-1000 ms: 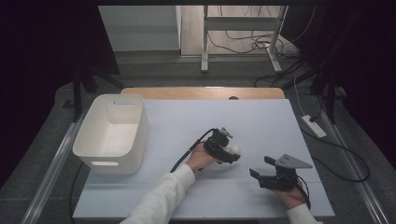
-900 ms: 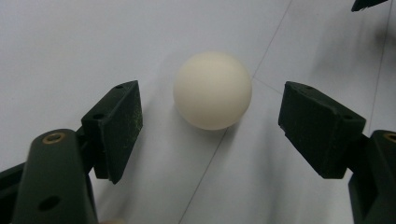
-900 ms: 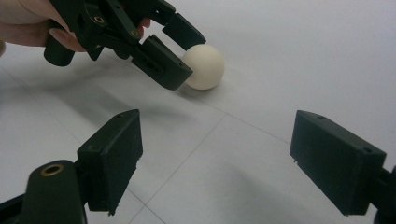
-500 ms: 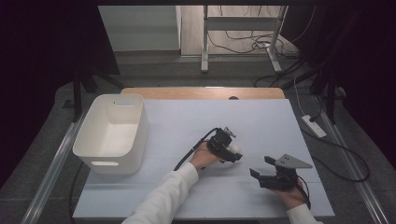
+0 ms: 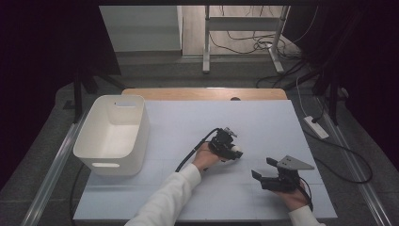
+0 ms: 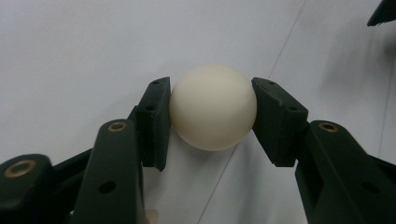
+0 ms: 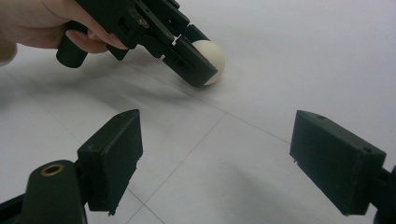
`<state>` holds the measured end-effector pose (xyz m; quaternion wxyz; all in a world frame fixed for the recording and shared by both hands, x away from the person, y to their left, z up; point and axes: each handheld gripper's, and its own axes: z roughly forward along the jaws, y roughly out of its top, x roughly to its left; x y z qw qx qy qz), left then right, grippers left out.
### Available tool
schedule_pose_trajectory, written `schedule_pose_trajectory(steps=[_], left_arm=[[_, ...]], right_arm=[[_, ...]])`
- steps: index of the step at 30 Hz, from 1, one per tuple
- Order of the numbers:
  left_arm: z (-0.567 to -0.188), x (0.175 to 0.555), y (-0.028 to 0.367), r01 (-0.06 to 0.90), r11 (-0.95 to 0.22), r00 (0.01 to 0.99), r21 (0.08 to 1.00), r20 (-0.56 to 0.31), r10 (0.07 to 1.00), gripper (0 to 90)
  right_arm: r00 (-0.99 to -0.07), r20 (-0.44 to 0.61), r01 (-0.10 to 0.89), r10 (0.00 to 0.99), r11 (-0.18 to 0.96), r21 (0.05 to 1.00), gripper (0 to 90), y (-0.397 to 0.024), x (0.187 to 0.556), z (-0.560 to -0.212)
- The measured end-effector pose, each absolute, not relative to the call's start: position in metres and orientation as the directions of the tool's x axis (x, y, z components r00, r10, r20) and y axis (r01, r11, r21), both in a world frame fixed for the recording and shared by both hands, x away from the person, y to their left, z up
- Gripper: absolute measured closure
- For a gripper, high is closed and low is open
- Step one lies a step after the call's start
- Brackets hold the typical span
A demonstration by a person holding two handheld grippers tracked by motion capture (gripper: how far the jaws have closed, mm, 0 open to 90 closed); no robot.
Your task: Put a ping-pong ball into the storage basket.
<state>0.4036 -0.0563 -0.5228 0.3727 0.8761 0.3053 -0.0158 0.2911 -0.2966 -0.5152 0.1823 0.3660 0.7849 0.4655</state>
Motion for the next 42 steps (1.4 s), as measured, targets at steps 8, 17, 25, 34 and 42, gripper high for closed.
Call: schedule_pose_trajectory(steps=[8, 17, 25, 34, 42], left_arm=[[-0.516, 0.399, -0.056, 0.532, -0.528, 0.82, 0.662, -0.249, 0.515, 50.7], [-0.507, 0.395, -0.05, 0.52, -0.518, 0.819, 0.679, -0.226, 0.527, 50.6], [-0.5, 0.386, -0.039, 0.503, -0.507, 0.824, 0.7, -0.211, 0.527, 50.6], [-0.491, 0.382, -0.029, 0.497, -0.485, 0.822, 0.719, -0.211, 0.529, 50.5], [-0.488, 0.38, -0.025, 0.496, -0.481, 0.821, 0.723, -0.209, 0.532, 50.5]], right_arm=[[-0.666, 0.053, 0.403, 0.744, 0.299, 0.865, 16.9, -0.297, 0.291, -0.515], [-0.666, 0.051, 0.401, 0.744, 0.3, 0.865, 16.9, -0.297, 0.291, -0.515], [-0.668, 0.048, 0.401, 0.743, 0.305, 0.864, 17.1, -0.296, 0.291, -0.515], [-0.669, 0.046, 0.4, 0.742, 0.307, 0.864, 17.1, -0.296, 0.291, -0.515], [-0.669, 0.043, 0.4, 0.742, 0.31, 0.863, 17.1, -0.296, 0.291, -0.515]])
